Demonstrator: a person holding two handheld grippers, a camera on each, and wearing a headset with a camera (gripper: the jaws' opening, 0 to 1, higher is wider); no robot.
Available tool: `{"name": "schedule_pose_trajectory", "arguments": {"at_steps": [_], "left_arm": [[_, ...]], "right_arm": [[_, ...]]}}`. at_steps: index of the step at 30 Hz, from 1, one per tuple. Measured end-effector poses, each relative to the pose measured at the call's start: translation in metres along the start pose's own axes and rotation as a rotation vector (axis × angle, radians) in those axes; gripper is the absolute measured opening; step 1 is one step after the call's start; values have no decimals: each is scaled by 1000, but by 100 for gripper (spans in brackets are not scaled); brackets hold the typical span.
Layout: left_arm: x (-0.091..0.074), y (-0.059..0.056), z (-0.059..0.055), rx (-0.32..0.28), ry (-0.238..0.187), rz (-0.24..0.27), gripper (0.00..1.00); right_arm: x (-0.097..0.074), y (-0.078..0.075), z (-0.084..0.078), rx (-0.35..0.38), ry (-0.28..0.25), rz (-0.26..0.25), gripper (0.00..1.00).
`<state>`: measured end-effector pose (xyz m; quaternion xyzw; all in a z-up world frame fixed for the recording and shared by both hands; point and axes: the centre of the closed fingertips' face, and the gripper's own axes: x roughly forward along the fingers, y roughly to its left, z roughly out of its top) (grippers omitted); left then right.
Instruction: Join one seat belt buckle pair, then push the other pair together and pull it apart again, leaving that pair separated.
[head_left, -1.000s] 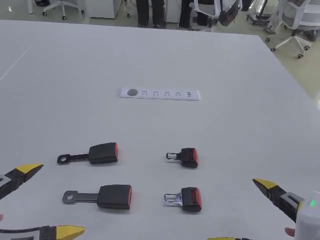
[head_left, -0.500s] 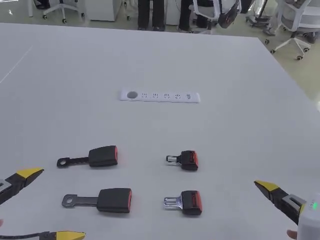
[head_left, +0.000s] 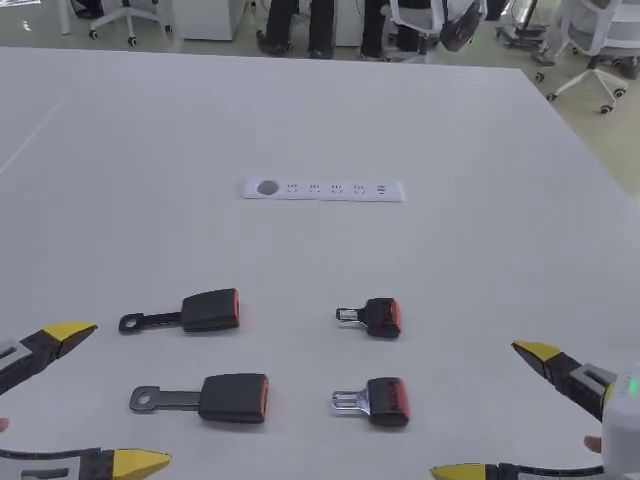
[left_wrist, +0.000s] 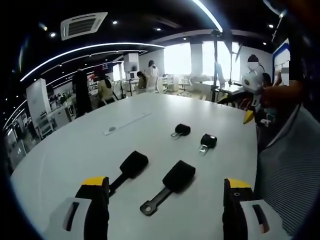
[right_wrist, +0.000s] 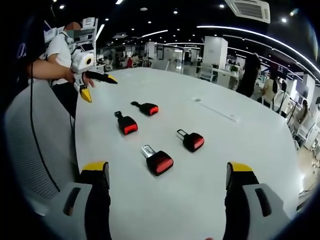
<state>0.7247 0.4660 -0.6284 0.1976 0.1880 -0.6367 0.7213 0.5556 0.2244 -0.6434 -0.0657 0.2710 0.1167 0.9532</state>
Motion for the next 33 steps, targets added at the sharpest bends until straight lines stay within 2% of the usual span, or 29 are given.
{"name": "schedule_pose_trajectory", "arguments": {"at_steps": [9,12,15,21,25,33], "left_arm": [[20,-8,-4,96,69,-79,93],[25,-11,-5,113,84,-111,88],[33,-13,-9,161,115,-150,83],[46,-16,-14,214,162,-213,72],[56,-17,-17,245,187,-251,68],[71,-23,-28,316,255,-329,59]], "right_arm": [[9,4,-2,-87,44,97,87],[12,4,-3,-115,55,120,83],[17,7,-4,-153,73,154,78],[26,9,-6,-198,100,202,70],[33,13,-12,-239,149,248,63],[48,16,-25,-286,204,304,55]]}}
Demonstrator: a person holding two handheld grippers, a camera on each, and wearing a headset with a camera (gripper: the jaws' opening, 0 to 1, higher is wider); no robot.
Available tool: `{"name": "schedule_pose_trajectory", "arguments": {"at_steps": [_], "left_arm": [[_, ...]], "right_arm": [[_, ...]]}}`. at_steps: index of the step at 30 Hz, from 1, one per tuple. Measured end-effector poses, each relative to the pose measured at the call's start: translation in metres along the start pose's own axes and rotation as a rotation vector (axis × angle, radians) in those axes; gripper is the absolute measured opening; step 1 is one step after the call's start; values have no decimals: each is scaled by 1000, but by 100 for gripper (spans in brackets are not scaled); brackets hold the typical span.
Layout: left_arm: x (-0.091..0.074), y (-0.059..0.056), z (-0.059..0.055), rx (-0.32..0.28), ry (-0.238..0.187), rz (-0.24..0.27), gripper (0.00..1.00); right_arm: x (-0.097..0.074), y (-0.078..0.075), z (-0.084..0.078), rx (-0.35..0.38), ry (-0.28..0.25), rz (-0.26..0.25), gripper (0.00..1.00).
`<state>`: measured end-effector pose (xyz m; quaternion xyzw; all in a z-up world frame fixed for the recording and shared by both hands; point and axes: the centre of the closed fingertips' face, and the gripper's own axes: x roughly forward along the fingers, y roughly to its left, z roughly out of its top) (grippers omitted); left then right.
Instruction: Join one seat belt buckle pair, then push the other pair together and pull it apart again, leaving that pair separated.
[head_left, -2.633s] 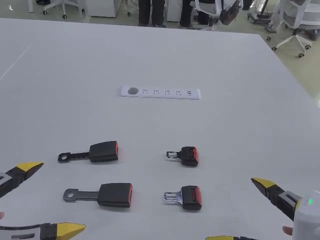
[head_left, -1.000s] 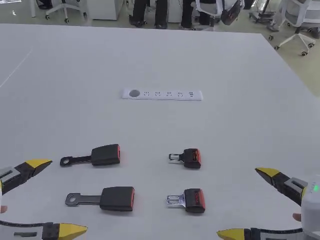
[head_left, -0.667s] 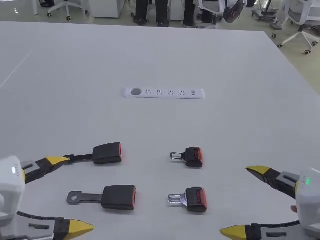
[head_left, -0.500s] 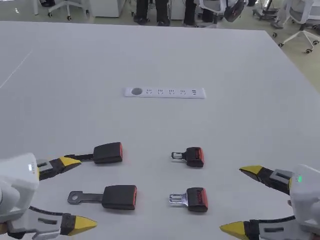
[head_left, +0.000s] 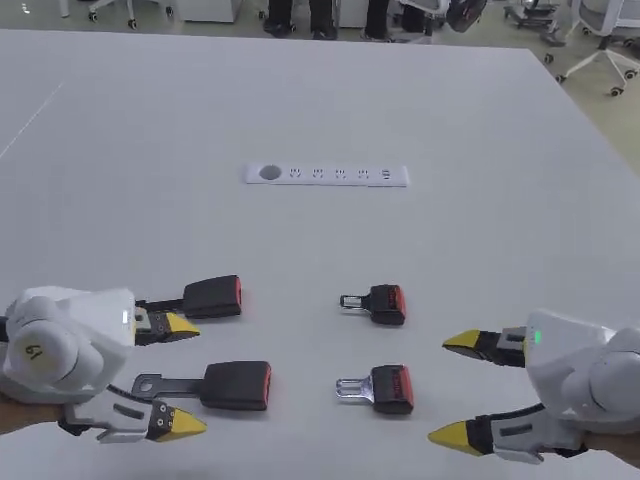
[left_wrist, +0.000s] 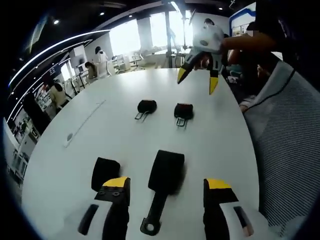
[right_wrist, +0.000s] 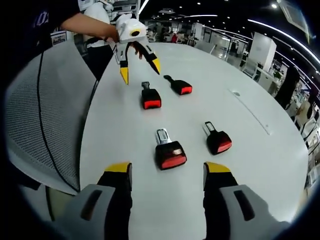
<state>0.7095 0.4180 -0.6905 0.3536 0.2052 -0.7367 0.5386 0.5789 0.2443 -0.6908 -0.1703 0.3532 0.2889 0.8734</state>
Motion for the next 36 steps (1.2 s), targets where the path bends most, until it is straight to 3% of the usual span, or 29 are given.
{"name": "schedule_pose_trajectory", "arguments": {"at_steps": [7,16,26,36], "left_arm": [[17,-3,-12,50,74,-72,54],[32,0,-19,89,130,-128,46],[42,4,-29,125,172,-165,39],[48,8,-34,142,189,-174,34]], "right_arm": [[14,-2,-6,-39,35,35,47],[33,-7,-8,-85,66,77,41],[46,-10,-10,-89,72,104,35],[57,-8,-14,-104,86,126,32]]}}
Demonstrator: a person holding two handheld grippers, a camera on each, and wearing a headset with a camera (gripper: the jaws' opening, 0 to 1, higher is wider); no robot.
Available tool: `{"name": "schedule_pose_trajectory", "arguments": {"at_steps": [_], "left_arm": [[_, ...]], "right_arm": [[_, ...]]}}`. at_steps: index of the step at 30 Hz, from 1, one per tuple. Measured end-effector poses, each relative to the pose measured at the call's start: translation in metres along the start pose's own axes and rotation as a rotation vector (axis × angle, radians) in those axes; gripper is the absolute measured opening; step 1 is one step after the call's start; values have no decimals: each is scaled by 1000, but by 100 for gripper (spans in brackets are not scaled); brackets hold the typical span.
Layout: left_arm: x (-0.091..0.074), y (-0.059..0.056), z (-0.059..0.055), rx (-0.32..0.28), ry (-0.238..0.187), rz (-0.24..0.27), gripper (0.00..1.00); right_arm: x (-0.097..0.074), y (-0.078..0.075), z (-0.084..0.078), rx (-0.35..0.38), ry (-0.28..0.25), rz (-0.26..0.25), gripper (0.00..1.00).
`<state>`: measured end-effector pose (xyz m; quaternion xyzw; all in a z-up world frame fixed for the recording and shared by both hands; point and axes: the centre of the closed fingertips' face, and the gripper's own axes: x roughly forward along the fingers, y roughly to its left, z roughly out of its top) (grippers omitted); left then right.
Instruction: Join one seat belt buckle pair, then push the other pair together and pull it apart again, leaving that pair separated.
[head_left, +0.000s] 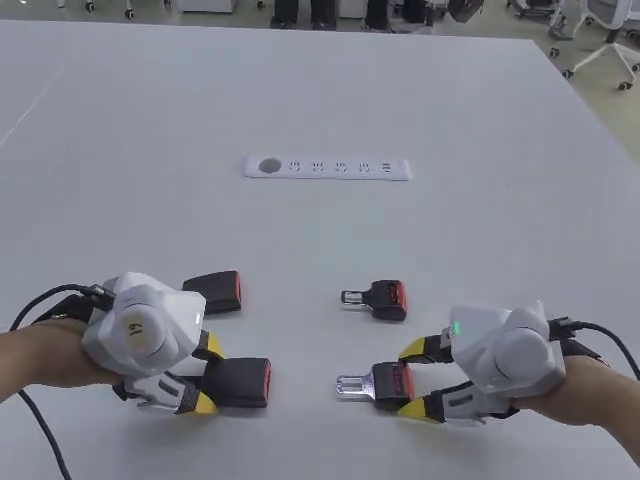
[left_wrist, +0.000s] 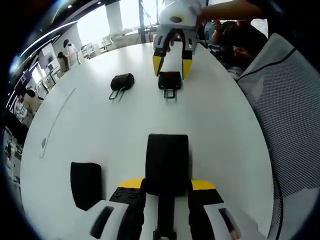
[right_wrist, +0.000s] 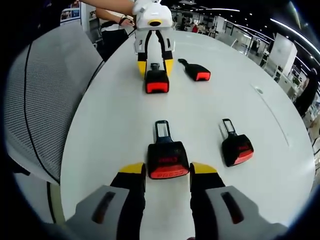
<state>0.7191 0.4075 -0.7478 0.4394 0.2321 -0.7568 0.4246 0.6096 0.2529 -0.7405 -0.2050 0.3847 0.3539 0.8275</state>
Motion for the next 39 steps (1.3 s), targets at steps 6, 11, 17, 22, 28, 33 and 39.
{"name": "schedule_pose_trajectory", "arguments": {"at_steps": [6,11,17,22,28,33,39], "left_arm": [[2,0,0,4,0,-5,33],[2,0,-1,-23,-3,-8,33],[2,1,-2,-65,-15,-8,32],[3,0,-2,-71,-12,-10,32],[3,0,-2,-71,0,-13,32],[3,0,-2,-66,29,-20,32],[3,0,-2,-75,44,-20,32]], "right_arm": [[0,0,-1,5,1,4,31],[0,0,-1,1,2,5,31],[1,1,0,0,5,4,30],[1,0,1,-4,9,5,30],[1,-2,5,4,3,3,30],[3,-4,10,-2,0,-3,30],[8,-4,14,-10,-3,-2,30]]}}
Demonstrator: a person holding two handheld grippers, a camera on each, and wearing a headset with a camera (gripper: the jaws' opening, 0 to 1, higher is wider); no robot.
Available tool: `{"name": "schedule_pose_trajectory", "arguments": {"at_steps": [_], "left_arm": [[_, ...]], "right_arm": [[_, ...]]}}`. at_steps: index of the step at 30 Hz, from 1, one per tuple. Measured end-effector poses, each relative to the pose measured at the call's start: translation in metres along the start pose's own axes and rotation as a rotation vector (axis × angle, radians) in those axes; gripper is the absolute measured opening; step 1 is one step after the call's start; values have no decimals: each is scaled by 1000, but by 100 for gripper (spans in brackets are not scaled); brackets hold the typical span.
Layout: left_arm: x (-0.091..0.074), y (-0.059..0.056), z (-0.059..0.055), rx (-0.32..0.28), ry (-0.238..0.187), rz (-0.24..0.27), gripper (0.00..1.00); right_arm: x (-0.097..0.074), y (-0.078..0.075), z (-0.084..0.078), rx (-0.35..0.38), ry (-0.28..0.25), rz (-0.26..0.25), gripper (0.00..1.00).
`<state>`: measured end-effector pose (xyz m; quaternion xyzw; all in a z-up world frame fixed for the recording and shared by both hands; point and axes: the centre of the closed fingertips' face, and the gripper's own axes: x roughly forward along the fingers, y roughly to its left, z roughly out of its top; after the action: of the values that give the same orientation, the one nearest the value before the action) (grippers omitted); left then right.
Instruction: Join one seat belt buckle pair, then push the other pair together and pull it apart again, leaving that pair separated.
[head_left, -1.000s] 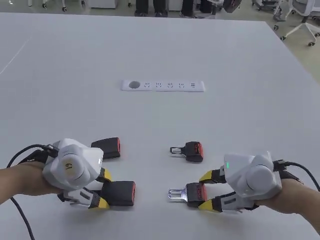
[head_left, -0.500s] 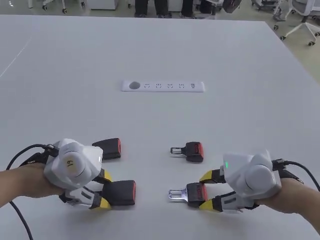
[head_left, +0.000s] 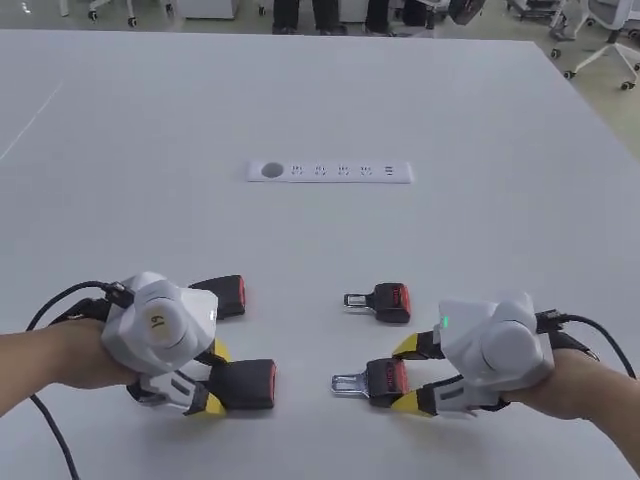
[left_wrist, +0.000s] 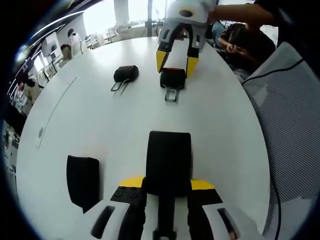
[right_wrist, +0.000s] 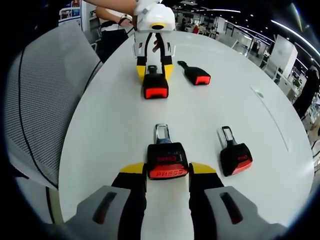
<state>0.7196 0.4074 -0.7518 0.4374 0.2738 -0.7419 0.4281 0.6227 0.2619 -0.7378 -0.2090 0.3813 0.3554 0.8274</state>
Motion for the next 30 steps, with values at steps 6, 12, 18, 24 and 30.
{"name": "schedule_pose_trajectory", "arguments": {"at_steps": [6,12,18,24,30], "left_arm": [[0,0,0,-1,23,-4,32],[0,1,-1,-1,37,-6,32],[0,1,-1,-3,55,-10,32],[1,0,-1,-7,67,-13,32],[1,0,-1,-4,76,-15,32]], "right_arm": [[3,1,5,-3,-3,1,30],[8,2,11,-5,-8,3,30],[12,2,14,-5,-14,0,30],[14,2,18,-8,-16,1,30],[19,4,21,-14,-12,2,30]]}}
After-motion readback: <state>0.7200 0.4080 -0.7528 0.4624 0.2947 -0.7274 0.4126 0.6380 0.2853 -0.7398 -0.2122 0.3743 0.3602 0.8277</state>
